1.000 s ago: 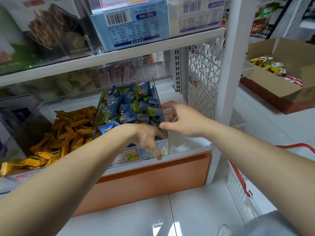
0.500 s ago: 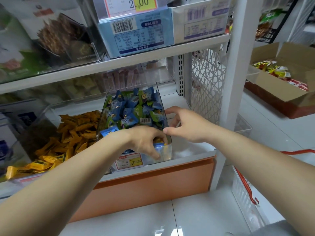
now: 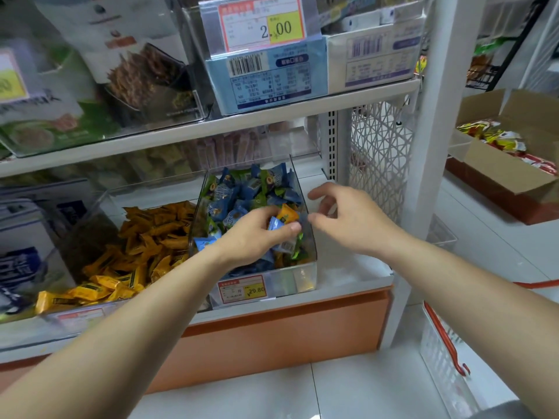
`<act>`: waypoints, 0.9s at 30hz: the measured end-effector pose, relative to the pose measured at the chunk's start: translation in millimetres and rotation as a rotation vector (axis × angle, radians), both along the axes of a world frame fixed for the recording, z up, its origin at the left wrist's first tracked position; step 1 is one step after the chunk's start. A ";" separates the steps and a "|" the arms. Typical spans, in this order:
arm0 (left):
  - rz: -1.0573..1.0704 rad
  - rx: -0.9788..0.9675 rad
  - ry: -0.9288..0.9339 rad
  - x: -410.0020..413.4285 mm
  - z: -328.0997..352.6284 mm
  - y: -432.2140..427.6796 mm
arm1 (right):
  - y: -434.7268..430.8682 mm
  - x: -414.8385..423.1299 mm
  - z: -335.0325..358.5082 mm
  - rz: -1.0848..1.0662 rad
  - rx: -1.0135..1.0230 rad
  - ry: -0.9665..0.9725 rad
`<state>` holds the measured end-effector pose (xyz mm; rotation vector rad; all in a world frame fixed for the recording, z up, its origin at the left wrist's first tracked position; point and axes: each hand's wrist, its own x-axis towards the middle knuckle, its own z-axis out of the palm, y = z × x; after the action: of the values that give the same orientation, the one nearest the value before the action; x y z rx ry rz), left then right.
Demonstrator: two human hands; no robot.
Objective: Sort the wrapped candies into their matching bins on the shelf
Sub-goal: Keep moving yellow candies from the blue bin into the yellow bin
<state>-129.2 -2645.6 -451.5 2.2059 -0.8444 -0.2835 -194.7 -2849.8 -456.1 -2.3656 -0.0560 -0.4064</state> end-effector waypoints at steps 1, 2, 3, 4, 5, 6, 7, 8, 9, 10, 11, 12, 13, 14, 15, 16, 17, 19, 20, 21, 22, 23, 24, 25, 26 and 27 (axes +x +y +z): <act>0.064 -0.062 0.018 0.6 0.3 -2.6 | 2.7 -0.9 2.9 -0.001 0.031 -0.040; 0.126 -0.102 0.023 1.7 0.8 -5.3 | 6.9 -2.3 5.1 0.016 0.041 -0.062; 0.179 -0.128 0.025 3.0 1.1 -8.0 | 12.1 -3.7 6.2 0.044 0.023 -0.074; 0.216 -0.158 0.034 4.3 1.0 -10.4 | 17.9 -4.2 5.6 0.066 -0.028 -0.083; 0.238 -0.196 0.055 5.1 0.7 -12.3 | 24.1 -4.4 3.6 0.072 -0.097 -0.089; 0.249 -0.235 0.083 5.0 0.5 -13.4 | 29.6 -3.6 1.0 0.053 -0.158 -0.096; 0.248 -0.265 0.112 4.1 1.7 -13.9 | 33.5 -1.7 -1.0 0.022 -0.189 -0.108; 0.231 -0.281 0.137 3.5 3.3 -13.2 | 35.6 0.7 -2.4 -0.006 -0.193 -0.123; 0.195 -0.285 0.156 3.1 4.6 -12.2 | 36.1 3.1 -3.5 -0.019 -0.188 -0.127; 0.145 -0.280 0.165 3.5 5.2 -10.5 | 35.5 5.2 -4.4 -0.019 -0.183 -0.117; 0.091 -0.278 0.171 3.9 5.6 -8.0 | 34.0 7.3 -4.7 -0.012 -0.182 -0.105; 0.048 -0.273 0.178 4.6 6.0 -4.8 | 32.5 9.1 -4.6 -0.011 -0.184 -0.092; 0.029 -0.259 0.186 5.1 7.1 -1.0 | 31.5 10.2 -3.9 -0.017 -0.183 -0.086; 0.034 -0.233 0.184 5.7 9.6 3.1 | 31.2 11.0 -3.2 -0.027 -0.182 -0.087; 0.051 -0.210 0.171 7.2 11.8 7.0 | 31.0 12.4 -2.8 -0.032 -0.189 -0.098; 0.069 -0.195 0.146 8.9 13.2 10.7 | 30.6 13.8 -2.8 -0.030 -0.211 -0.111; 0.089 -0.187 0.113 10.8 14.8 13.3 | 29.9 14.8 -2.0 -0.025 -0.247 -0.120; 0.148 -0.198 0.037 13.1 18.2 16.0 | 28.7 14.5 1.4 -0.007 -0.338 -0.126; 0.179 -0.211 0.001 14.0 19.0 16.4 | 28.8 13.4 3.4 0.001 -0.400 -0.134; 0.203 -0.226 -0.026 14.6 19.4 16.4 | 29.6 11.9 5.6 0.006 -0.471 -0.137; 0.222 -0.241 -0.041 14.3 20.4 16.3 | 30.9 10.7 8.2 0.007 -0.538 -0.133; 0.237 -0.266 -0.037 13.0 21.6 16.3 | 32.4 9.7 11.3 0.002 -0.578 -0.128; 0.248 -0.308 -0.017 10.7 23.6 16.3 | 33.8 8.2 15.6 -0.006 -0.576 -0.130; 0.253 -0.355 0.007 8.7 26.0 16.3 | 35.5 6.4 21.5 -0.013 -0.519 -0.142; 0.259 -0.395 0.025 6.3 28.8 16.4 | 37.7 5.0 27.4 -0.007 -0.421 -0.157; 0.266 -0.425 0.037 3.8 31.5 17.2 | 40.6 4.6 32.0 0.017 -0.319 -0.163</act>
<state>-125.4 -2628.4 -420.0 1.8762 -0.5235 -0.0111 -190.2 -2809.2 -424.1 -2.6365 -0.2322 -0.6211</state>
